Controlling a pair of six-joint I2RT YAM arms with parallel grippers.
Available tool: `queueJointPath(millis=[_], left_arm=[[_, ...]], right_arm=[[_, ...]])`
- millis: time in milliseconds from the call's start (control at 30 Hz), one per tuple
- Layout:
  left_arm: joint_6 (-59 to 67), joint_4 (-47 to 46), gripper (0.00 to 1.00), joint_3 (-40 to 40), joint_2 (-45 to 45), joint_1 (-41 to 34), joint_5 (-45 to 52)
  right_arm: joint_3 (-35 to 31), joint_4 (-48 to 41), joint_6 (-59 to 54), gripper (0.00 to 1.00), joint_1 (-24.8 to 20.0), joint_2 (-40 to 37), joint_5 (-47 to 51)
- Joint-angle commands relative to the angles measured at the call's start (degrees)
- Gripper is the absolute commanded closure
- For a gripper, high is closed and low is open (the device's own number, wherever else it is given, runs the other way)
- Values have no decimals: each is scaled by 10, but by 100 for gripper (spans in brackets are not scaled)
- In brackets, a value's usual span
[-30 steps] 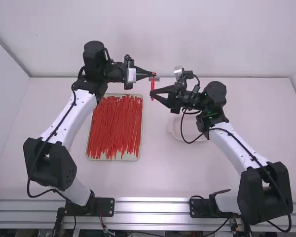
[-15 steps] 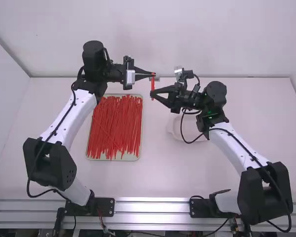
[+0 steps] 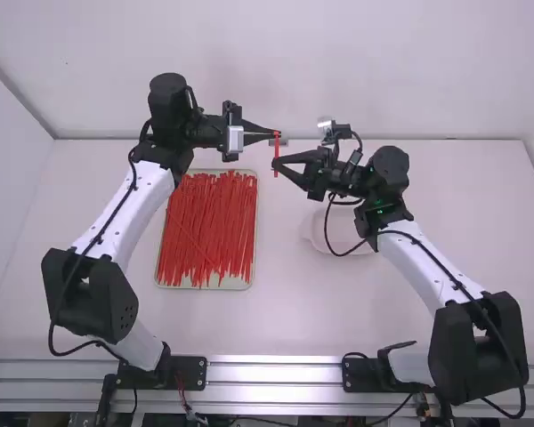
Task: Fasten the cable tie
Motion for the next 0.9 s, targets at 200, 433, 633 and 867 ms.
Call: queueJointPath(millis=[200, 433, 633, 867], left_arm=[[4, 8, 98, -8, 0, -1, 17], [4, 10, 98, -8, 0, -3, 17], [19, 8, 98, -19, 0, -5, 17], [17, 10, 98, -27, 0, -5, 47]], right_arm=[[-3, 2, 3, 100, 5, 4, 18], [-3, 1, 3, 100, 5, 4, 18], [-3, 6, 3, 100, 5, 4, 19], [-2, 12, 4, 100, 2, 4, 35]])
